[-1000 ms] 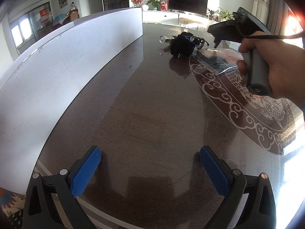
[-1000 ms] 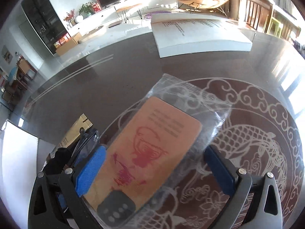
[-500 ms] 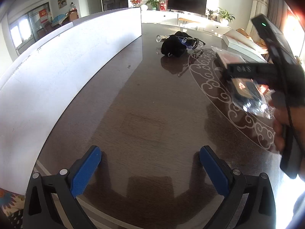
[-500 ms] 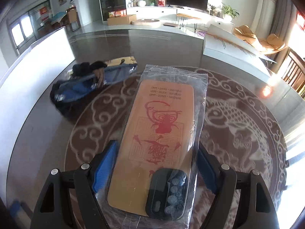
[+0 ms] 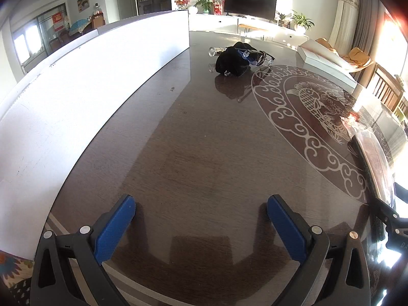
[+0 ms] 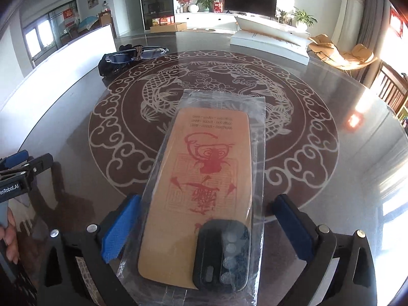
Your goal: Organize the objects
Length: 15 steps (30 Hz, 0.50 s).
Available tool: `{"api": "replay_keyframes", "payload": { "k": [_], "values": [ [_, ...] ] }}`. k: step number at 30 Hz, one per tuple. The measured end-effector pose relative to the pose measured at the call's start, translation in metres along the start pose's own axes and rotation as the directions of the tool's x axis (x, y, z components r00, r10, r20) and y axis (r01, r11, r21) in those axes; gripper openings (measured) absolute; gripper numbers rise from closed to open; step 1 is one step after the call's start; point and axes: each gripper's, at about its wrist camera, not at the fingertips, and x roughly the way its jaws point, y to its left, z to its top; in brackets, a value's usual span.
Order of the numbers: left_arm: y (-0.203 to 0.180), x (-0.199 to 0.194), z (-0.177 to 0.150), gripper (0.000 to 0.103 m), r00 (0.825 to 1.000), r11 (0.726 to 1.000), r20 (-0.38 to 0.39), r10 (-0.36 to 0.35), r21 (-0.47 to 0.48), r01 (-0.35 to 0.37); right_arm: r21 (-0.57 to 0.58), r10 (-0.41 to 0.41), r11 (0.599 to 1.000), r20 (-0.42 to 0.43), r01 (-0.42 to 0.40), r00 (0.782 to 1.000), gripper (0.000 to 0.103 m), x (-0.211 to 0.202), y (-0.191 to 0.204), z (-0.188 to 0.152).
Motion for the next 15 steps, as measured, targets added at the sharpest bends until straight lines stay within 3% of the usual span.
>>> {"api": "replay_keyframes", "payload": {
  "k": [15],
  "values": [
    [0.0004, -0.0015, -0.0022, 0.103, 1.000, 1.000, 0.001, 0.000, 0.001, 0.000, -0.005, -0.001, 1.000, 0.003, 0.001, 1.000, 0.103, 0.0045, -0.0010, 0.0025]
  ]
}}
